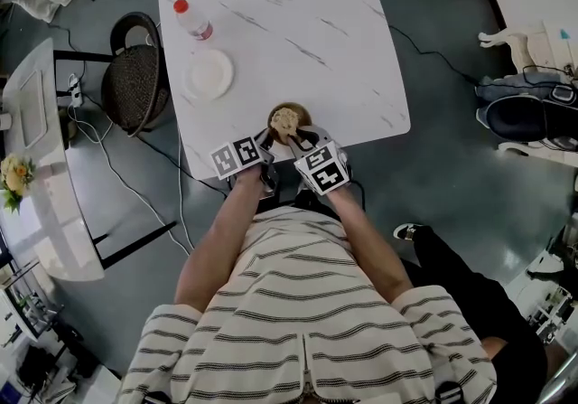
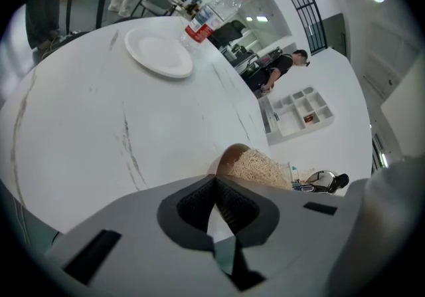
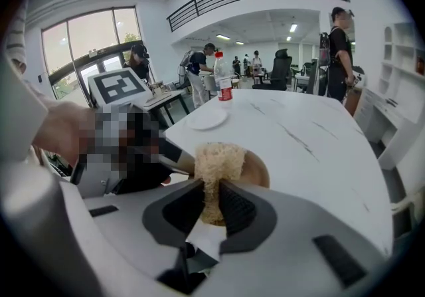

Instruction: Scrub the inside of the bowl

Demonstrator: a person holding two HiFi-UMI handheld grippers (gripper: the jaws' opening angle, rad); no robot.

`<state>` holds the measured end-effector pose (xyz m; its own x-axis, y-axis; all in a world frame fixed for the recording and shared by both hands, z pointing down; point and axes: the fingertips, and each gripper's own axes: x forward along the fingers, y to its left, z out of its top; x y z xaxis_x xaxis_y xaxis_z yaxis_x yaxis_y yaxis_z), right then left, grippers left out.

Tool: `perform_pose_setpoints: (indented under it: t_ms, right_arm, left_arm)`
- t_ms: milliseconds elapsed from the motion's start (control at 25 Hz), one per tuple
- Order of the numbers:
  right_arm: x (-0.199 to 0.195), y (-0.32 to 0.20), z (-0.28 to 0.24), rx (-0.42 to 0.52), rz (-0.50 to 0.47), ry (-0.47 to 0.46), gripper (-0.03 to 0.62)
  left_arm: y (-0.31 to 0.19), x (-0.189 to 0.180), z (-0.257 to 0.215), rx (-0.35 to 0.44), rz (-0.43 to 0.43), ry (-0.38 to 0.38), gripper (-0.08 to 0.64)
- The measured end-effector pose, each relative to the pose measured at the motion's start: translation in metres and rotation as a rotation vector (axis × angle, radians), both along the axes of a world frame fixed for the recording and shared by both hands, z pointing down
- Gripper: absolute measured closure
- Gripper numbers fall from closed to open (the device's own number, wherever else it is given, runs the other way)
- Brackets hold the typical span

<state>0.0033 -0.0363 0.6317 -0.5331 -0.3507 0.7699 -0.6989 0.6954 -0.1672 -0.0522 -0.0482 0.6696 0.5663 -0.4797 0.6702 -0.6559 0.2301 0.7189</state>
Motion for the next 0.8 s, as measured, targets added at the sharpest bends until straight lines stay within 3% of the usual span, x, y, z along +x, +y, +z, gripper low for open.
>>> perform_pose_setpoints:
  t_ms: [440, 800]
  right_arm:
    - [0.014, -0.004, -0.003, 0.029, 0.024, 0.016, 0.517]
    - [0.027, -0.019, -0.006, 0.066, 0.098, 0.010, 0.517]
  left_arm:
    - [0.001, 0.001, -0.002, 0.002, -0.012, -0.002, 0.552]
    - [0.002, 0.001, -0.002, 0.001, -0.022, 0.005, 0.552]
